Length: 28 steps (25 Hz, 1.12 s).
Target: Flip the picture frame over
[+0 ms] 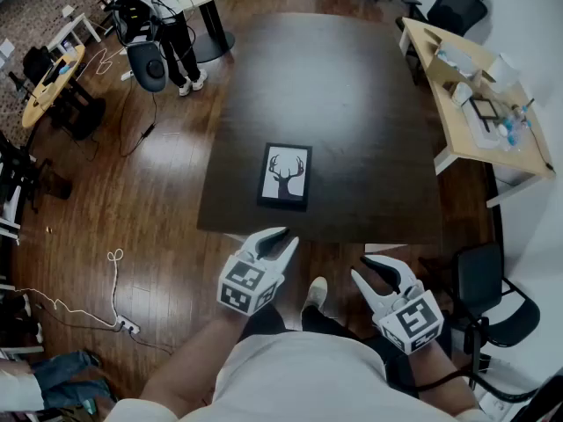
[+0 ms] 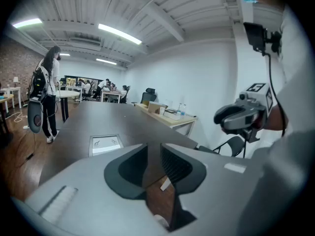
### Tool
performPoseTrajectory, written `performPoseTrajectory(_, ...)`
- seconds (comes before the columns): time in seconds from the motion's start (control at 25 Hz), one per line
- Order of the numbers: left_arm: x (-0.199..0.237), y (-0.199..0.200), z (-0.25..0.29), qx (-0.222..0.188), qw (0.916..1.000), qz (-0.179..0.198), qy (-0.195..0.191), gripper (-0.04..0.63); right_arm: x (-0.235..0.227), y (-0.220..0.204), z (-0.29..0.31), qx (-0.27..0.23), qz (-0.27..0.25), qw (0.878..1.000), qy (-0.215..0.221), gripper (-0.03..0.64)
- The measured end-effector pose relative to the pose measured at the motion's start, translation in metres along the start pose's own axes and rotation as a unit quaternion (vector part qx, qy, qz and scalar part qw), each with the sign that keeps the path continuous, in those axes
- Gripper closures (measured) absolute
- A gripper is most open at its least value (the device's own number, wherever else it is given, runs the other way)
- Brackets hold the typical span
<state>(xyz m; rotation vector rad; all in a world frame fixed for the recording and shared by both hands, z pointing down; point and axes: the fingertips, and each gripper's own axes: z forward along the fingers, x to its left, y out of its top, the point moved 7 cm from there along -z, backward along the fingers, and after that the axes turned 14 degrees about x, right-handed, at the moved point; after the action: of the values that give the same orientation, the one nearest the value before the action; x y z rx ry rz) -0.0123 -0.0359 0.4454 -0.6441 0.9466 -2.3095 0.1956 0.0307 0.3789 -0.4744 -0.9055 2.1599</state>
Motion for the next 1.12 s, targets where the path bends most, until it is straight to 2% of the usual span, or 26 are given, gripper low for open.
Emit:
performPoseTrajectory(0.2, 0.035, 0.009, 0.081, 0.046, 0.9977, 0.000, 0.050, 0.515, -0.035, 0.000, 0.006, 0.009, 0.026, 1.000, -0.011, 0.524)
performPoseTrajectory(0.48, 0.064, 0.001, 0.171, 0.118, 0.9856, -0.031, 0.116, 0.497, -0.055, -0.010, 0.007, 0.047, 0.064, 0.997, -0.022, 0.525)
performPoseTrajectory(0.6, 0.068, -0.002, 0.187, 0.144, 0.9787, -0.041, 0.141, 0.495, -0.061, -0.009, 0.006, 0.053, 0.069, 0.996, -0.022, 0.526)
performPoseTrajectory(0.76, 0.066, -0.003, 0.197, 0.164, 0.9732, -0.049, 0.154, 0.494, -0.067, -0.010, 0.007, 0.060, 0.075, 0.995, -0.022, 0.527)
performPoseTrajectory(1.12, 0.065, -0.009, 0.194, 0.168, 0.9602, -0.126, 0.184, 0.503, -0.073, -0.010, 0.007, 0.067, 0.084, 0.994, -0.015, 0.529)
